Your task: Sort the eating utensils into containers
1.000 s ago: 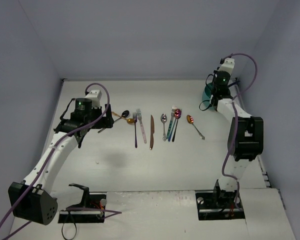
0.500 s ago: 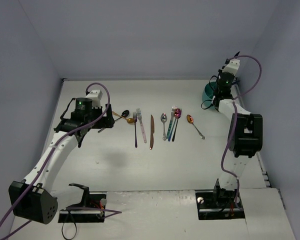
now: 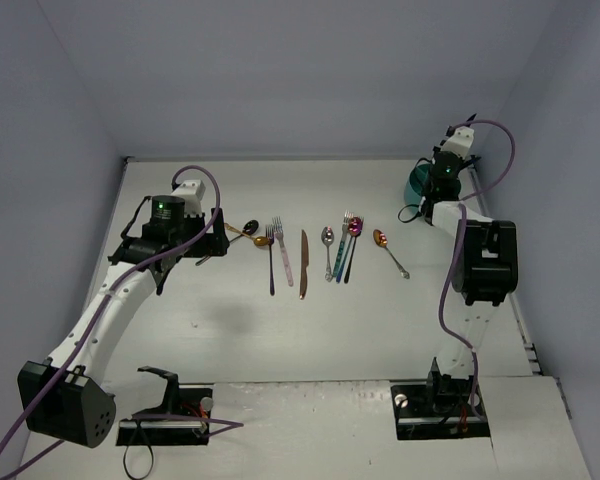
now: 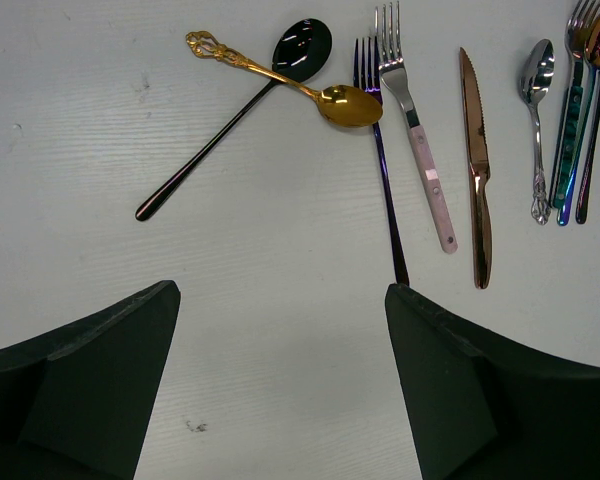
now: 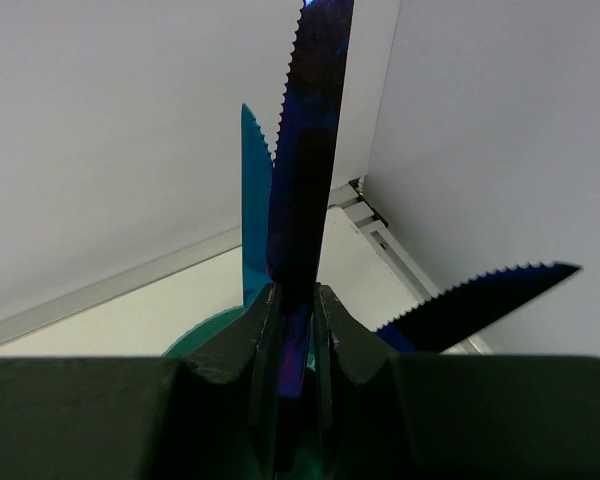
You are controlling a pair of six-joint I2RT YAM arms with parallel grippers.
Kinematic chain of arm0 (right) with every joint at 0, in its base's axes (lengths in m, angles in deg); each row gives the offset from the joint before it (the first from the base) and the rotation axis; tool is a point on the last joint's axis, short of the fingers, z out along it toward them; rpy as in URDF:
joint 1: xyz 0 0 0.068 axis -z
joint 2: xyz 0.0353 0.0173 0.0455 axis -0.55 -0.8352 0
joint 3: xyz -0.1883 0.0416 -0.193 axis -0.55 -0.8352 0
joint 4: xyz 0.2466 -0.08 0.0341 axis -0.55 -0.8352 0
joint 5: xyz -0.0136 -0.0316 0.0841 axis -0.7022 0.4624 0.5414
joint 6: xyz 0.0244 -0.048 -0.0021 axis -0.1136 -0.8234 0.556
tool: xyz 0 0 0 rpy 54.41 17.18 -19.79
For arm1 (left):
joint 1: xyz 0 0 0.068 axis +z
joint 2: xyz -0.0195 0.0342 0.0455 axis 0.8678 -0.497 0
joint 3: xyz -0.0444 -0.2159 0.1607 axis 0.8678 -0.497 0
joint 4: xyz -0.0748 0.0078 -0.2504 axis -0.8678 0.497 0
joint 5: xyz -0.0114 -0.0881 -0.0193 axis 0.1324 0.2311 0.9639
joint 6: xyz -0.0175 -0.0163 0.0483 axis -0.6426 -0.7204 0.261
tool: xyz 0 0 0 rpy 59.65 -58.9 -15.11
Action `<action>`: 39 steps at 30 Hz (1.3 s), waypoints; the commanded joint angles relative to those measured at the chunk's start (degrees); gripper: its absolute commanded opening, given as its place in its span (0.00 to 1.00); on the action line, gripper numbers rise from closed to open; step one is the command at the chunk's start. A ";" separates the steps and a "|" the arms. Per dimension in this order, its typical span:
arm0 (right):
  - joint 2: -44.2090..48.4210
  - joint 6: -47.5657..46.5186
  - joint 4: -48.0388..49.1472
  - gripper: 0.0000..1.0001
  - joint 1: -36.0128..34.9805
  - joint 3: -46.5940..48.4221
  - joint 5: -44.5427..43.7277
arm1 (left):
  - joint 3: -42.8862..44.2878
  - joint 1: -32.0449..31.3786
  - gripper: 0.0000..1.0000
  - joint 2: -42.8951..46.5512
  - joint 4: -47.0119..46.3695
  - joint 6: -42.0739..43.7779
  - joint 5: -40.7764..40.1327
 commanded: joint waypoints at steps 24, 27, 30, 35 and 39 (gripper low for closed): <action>7.08 4.03 7.35 0.31 -0.41 -4.52 -2.62 | 2.17 0.30 0.82 1.37 -2.03 -0.52 -0.01; 8.88 4.03 5.62 0.37 -0.86 -4.55 -2.18 | 2.17 0.30 0.82 1.69 -1.97 -0.52 -0.09; 11.37 4.23 3.23 0.40 -1.30 -4.36 -1.41 | 2.17 0.36 0.81 1.81 -1.99 -0.45 -0.18; 17.71 4.61 -7.93 0.44 -4.12 -2.07 -0.10 | 2.17 0.42 0.82 2.40 -1.89 -0.34 -0.33; 23.35 4.88 -22.96 0.48 -8.90 0.85 0.89 | 2.17 0.44 0.82 2.90 -1.88 -0.34 -0.45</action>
